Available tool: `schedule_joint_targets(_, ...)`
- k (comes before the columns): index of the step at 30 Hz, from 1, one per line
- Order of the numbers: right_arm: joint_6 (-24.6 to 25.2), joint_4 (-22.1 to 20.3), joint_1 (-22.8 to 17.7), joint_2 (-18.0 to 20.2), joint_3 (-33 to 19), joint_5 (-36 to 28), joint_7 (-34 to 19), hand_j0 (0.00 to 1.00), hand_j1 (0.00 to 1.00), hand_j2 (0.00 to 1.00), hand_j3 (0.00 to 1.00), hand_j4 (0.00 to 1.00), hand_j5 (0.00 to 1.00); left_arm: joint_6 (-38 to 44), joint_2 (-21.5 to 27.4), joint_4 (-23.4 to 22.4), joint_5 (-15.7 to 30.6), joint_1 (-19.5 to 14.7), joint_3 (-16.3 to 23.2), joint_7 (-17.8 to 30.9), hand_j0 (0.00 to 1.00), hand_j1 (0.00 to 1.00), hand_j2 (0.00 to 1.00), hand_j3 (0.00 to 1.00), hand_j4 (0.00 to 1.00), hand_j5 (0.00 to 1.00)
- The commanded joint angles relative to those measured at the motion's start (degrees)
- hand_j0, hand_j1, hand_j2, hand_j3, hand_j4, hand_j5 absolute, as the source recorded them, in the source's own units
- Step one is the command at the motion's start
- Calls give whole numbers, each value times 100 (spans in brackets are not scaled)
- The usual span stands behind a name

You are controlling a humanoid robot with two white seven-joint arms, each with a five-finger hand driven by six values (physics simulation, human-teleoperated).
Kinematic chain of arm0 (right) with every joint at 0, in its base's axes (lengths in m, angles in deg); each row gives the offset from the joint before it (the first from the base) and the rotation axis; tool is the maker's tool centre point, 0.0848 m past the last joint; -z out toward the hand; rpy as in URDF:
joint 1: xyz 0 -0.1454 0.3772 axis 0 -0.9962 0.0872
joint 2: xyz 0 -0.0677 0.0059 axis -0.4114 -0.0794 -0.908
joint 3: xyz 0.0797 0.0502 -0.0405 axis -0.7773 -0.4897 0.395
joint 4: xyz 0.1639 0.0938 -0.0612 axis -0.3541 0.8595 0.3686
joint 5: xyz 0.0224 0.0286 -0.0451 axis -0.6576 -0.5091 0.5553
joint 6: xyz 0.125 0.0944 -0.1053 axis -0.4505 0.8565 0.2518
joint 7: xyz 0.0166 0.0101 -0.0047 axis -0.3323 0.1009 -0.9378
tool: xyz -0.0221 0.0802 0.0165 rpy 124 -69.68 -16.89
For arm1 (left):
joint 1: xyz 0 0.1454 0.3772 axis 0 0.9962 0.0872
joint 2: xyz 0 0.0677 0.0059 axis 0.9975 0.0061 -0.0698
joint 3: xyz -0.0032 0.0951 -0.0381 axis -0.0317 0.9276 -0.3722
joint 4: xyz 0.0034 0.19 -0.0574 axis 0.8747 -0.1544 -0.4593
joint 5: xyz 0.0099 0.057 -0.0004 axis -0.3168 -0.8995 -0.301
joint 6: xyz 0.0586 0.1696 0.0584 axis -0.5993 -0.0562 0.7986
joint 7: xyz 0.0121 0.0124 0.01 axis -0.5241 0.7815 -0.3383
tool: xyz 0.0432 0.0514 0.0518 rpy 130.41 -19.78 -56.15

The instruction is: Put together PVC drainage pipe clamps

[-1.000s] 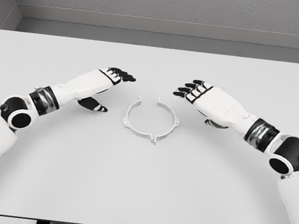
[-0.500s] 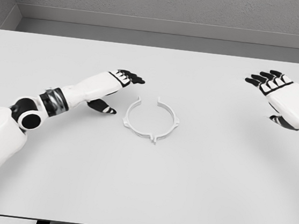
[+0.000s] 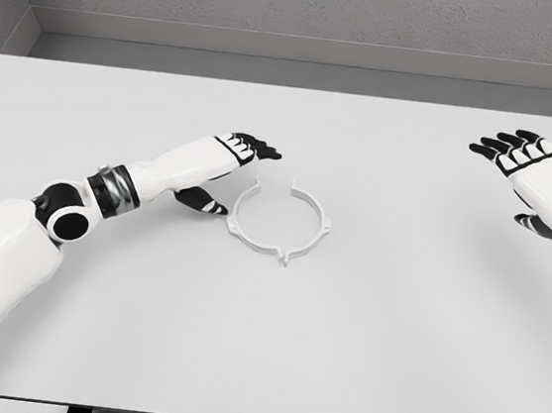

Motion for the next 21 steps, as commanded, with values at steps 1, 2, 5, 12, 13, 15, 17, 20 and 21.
schedule_joint_targets(1,12,-2,0,2,-3,-34,3,100,100,100,100,100,100,6,0,4,42,0,-3,-3,100,100,100,100,100,100)
schedule_joint_targets(2,12,-2,0,2,-3,-34,3,100,100,100,100,100,100,6,0,4,42,0,-3,-3,100,100,100,100,100,100)
schedule_joint_targets(5,12,-11,0,2,-3,-43,3,100,100,100,100,100,100,6,-44,4,42,0,-3,-3,100,100,100,100,100,100)
schedule_joint_targets(12,12,-2,0,2,6,-34,3,100,100,100,100,100,100,6,-88,4,-11,0,-3,-3,100,100,100,100,100,100)
schedule_joint_targets(13,12,-2,0,2,6,-34,3,100,100,100,100,100,100,6,-123,4,-11,0,-3,-3,100,100,100,100,100,100)
schedule_joint_targets(15,12,-2,0,2,6,-34,3,100,100,100,100,100,100,6,-158,4,-46,0,-3,-3,100,100,100,100,100,100)
schedule_joint_targets(17,12,-2,0,2,6,-34,3,100,100,100,100,100,100,6,-184,-5,-99,0,-3,-3,100,100,100,100,100,100)
schedule_joint_targets(20,12,-2,0,2,6,-34,-6,100,100,100,100,100,100,6,-237,-5,-108,0,-3,-3,100,100,100,100,100,100)
schedule_joint_targets(21,12,-2,0,2,6,-34,3,100,100,100,100,100,100,6,-246,-5,-125,0,-3,-3,100,100,100,100,100,100)
